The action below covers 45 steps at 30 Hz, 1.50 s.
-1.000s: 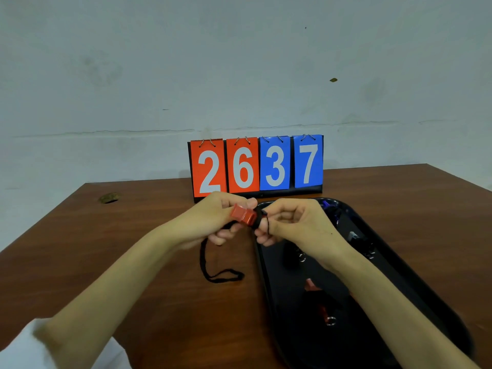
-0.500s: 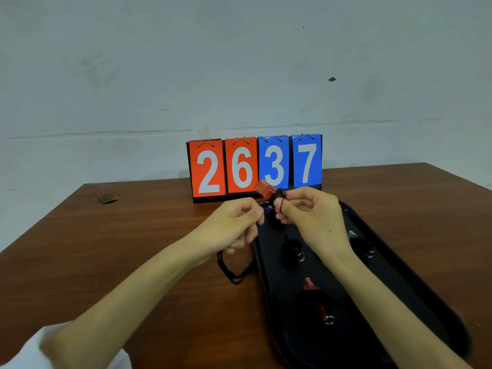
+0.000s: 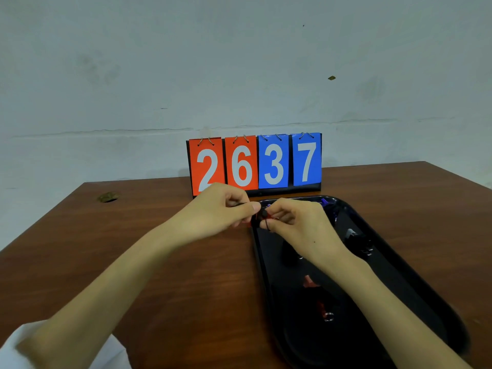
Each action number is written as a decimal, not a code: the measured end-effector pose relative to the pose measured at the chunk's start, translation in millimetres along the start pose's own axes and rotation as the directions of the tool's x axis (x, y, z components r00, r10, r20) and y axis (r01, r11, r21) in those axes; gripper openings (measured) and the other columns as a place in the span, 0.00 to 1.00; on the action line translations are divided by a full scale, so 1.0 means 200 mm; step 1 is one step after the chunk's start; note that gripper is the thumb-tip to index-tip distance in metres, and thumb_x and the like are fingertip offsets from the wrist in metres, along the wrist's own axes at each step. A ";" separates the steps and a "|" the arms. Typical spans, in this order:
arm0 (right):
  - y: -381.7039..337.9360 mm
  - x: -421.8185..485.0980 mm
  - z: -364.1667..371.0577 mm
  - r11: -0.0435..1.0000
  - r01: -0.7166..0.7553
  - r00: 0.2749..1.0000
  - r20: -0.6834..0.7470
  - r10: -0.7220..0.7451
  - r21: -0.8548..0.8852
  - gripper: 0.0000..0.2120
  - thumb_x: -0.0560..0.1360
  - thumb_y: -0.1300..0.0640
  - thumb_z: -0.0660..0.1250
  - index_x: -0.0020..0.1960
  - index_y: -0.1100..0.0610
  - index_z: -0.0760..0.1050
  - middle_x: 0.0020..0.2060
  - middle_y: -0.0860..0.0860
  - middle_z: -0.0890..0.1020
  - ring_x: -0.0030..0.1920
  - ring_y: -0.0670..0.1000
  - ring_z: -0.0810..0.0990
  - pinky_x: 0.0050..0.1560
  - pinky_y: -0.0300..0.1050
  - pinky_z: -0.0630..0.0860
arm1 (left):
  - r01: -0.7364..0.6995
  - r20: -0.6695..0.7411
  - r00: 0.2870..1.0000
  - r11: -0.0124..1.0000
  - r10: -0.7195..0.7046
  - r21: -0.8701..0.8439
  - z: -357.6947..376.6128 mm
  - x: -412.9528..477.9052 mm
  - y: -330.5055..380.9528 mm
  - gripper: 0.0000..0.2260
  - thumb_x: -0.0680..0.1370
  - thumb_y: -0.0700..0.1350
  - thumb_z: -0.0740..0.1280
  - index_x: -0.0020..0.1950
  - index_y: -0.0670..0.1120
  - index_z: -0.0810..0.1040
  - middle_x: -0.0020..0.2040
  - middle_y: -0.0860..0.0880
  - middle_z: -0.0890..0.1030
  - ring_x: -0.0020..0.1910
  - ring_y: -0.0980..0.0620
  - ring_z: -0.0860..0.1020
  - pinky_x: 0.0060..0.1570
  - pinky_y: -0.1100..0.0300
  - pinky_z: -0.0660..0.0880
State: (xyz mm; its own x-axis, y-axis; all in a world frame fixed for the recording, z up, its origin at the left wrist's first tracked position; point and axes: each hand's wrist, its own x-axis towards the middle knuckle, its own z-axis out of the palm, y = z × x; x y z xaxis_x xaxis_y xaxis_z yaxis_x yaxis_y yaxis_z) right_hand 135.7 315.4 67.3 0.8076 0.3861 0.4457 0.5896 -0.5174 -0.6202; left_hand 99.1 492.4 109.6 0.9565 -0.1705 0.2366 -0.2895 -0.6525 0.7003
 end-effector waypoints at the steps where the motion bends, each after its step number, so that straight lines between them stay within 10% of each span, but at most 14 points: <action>1: -0.01 0.00 0.00 1.000 0.004 0.999 0.043 -0.005 0.016 0.07 0.69 0.54 0.72 0.47 0.52 0.80 0.37 0.41 0.80 0.42 0.42 0.80 0.48 0.38 0.78 | 0.001 0.004 1.000 1.000 -0.001 0.000 0.00 0.00 -0.01 0.13 0.76 0.52 0.65 0.33 0.49 0.78 0.24 0.53 0.74 0.24 0.58 0.70 0.26 0.69 0.66; 11: -0.06 -0.01 -0.03 0.894 -0.072 0.958 0.281 -0.062 0.442 0.05 0.70 0.62 0.71 0.45 0.58 0.79 0.35 0.51 0.83 0.37 0.49 0.83 0.42 0.41 0.81 | 0.059 0.067 0.996 0.995 -0.054 -0.084 -0.04 0.02 -0.05 0.20 0.70 0.59 0.66 0.34 0.41 0.76 0.26 0.47 0.70 0.22 0.58 0.66 0.24 0.71 0.64; 19: -0.07 0.00 -0.06 0.766 -0.086 0.989 0.150 -0.014 0.637 0.05 0.71 0.65 0.68 0.46 0.61 0.78 0.34 0.52 0.84 0.36 0.50 0.83 0.38 0.40 0.80 | 0.240 0.185 0.966 0.899 -0.182 -0.367 0.03 0.01 -0.05 0.24 0.80 0.52 0.57 0.25 0.48 0.68 0.21 0.53 0.64 0.20 0.57 0.60 0.23 0.66 0.57; 24: -0.06 0.02 -0.06 0.699 -0.137 0.986 0.031 0.162 0.702 0.03 0.70 0.64 0.69 0.43 0.60 0.79 0.33 0.53 0.84 0.34 0.50 0.83 0.38 0.40 0.81 | 0.272 0.182 0.959 0.889 -0.218 -0.368 0.16 0.01 -0.06 0.17 0.81 0.54 0.54 0.40 0.45 0.73 0.24 0.50 0.66 0.20 0.56 0.61 0.21 0.64 0.57; 36: 0.02 0.02 -0.01 0.914 -0.243 0.931 -0.186 0.314 0.325 0.07 0.70 0.55 0.72 0.45 0.57 0.80 0.33 0.49 0.83 0.34 0.45 0.83 0.40 0.42 0.81 | -0.071 -0.016 0.996 0.928 0.082 0.365 0.24 -0.06 -0.02 0.09 0.80 0.51 0.58 0.46 0.49 0.72 0.37 0.52 0.77 0.37 0.53 0.76 0.38 0.54 0.74; 45: -0.02 -0.01 0.02 0.992 -0.068 0.994 0.092 0.058 0.102 0.05 0.72 0.58 0.69 0.48 0.54 0.81 0.36 0.46 0.83 0.37 0.43 0.82 0.44 0.38 0.80 | -0.062 0.004 0.998 0.935 0.065 0.350 0.07 -0.02 0.00 0.12 0.76 0.56 0.64 0.42 0.49 0.78 0.35 0.55 0.76 0.36 0.57 0.75 0.36 0.65 0.71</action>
State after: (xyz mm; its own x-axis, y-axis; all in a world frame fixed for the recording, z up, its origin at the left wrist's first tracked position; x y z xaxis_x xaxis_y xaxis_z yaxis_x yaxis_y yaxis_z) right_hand 131.7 319.8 66.9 0.8364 0.4236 0.3478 0.5297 -0.4616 -0.7116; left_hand 95.2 482.2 99.8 0.9357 -0.2154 0.2793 -0.3181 -0.8574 0.4045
